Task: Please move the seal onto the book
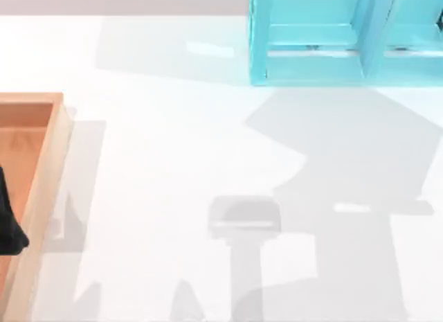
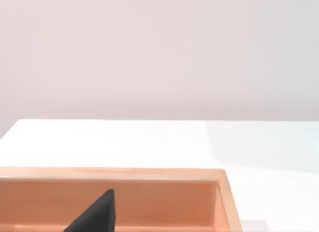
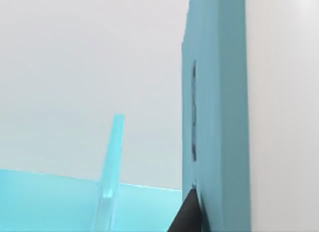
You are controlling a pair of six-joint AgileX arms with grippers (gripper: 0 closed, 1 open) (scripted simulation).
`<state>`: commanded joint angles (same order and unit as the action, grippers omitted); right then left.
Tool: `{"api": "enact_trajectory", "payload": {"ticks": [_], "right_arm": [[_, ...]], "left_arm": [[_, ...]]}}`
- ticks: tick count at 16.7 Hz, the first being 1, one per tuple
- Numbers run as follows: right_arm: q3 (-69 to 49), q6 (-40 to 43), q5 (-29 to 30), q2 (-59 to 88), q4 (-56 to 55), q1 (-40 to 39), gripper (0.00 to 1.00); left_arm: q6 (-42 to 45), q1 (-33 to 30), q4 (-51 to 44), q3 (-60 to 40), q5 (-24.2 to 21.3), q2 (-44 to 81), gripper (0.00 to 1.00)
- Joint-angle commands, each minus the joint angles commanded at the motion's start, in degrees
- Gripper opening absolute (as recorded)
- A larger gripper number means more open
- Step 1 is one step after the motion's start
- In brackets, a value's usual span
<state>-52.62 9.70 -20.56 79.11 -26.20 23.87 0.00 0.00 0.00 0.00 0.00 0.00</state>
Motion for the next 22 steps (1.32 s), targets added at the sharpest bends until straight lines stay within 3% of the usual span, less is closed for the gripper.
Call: {"api": "enact_trajectory", "payload": {"ticks": [4,15,19,22], "right_arm": [[-4.47,11.76,14.59,4.41,-3.15,-16.35,0.0],[-11.65,45.26,62.7,27.27,-1.82,-73.31,0.0],[-11.95,52.38,73.37,35.38,0.61,-85.84,0.0],[-11.77,54.42,76.62,38.11,1.54,-89.06,0.0]], "left_arm": [[0.0,0.0,0.0,0.0,0.0,0.0,1.0],[0.0,0.0,0.0,0.0,0.0,0.0,1.0],[0.0,0.0,0.0,0.0,0.0,0.0,1.0],[0.0,0.0,0.0,0.0,0.0,0.0,1.0]]}}
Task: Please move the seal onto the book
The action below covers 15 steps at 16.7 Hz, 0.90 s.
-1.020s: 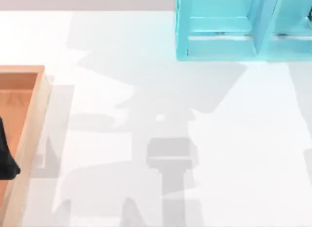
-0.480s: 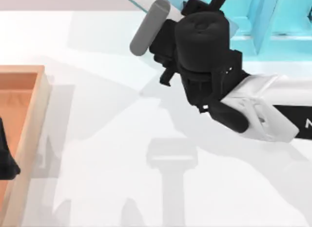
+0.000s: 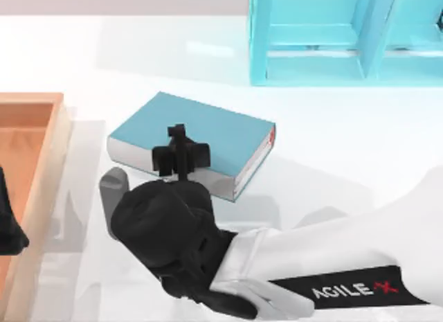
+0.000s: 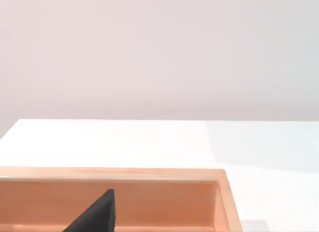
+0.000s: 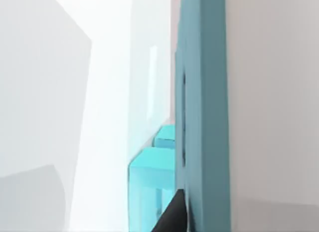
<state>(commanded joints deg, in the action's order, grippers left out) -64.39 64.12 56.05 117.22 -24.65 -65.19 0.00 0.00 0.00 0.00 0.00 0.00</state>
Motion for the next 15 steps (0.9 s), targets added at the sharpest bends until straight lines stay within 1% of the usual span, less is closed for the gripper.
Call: {"api": "enact_trajectory", "payload": {"ticks": [15], "right_arm": [[0.69,-0.84,0.5,0.46,-0.32,-0.34,0.0]], "left_arm": [[0.0,0.0,0.0,0.0,0.0,0.0,1.0]]}}
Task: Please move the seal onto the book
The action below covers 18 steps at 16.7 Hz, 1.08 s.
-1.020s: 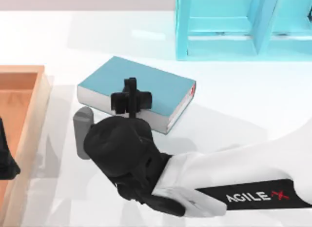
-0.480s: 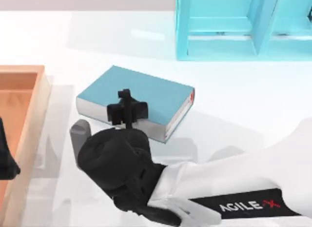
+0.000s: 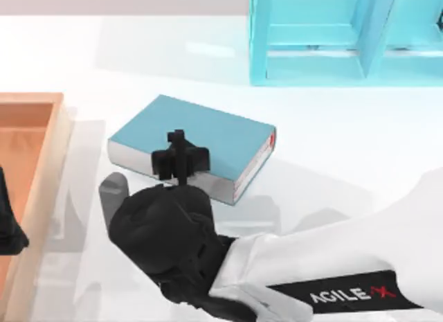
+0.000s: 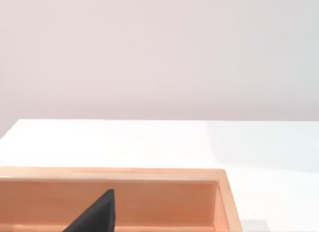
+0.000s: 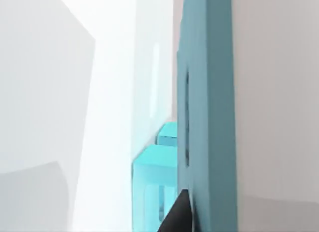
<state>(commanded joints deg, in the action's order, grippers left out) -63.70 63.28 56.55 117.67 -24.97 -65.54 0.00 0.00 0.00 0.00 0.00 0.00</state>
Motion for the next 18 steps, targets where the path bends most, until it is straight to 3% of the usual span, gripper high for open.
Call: {"api": "enact_trajectory", "payload": {"ticks": [9,18], "right_arm": [[1.4,0.01,0.0,3.97,-5.2,-0.02,0.0],[1.4,0.01,0.0,3.97,-5.2,-0.02,0.68]], "left_arm": [[0.0,0.0,0.0,0.0,0.0,0.0,1.0],[0.0,0.0,0.0,0.0,0.0,0.0,1.0]]}}
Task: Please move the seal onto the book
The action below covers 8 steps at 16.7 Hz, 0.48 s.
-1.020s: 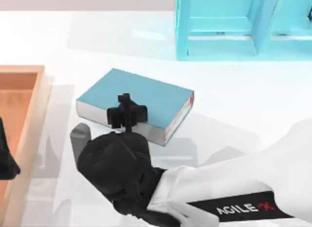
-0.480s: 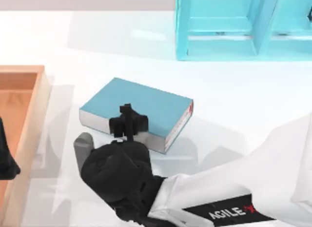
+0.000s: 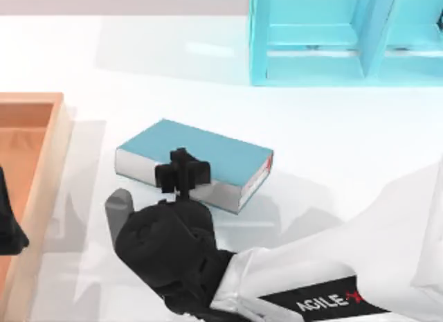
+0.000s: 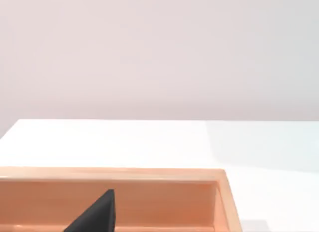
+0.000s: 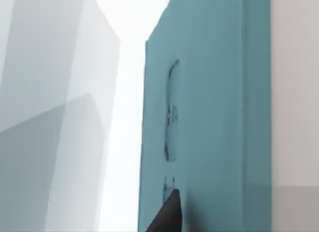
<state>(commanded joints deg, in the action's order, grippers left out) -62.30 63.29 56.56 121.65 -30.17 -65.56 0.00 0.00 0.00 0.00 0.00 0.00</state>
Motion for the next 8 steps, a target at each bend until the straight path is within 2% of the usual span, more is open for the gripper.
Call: {"api": "enact_trajectory", "payload": {"ticks": [4,8], "right_arm": [[0.0,0.0,0.0,0.0,0.0,0.0,0.98],[0.0,0.0,0.0,0.0,0.0,0.0,1.0]], "left_arm": [[0.0,0.0,0.0,0.0,0.0,0.0,1.0],[0.0,0.0,0.0,0.0,0.0,0.0,1.0]]}}
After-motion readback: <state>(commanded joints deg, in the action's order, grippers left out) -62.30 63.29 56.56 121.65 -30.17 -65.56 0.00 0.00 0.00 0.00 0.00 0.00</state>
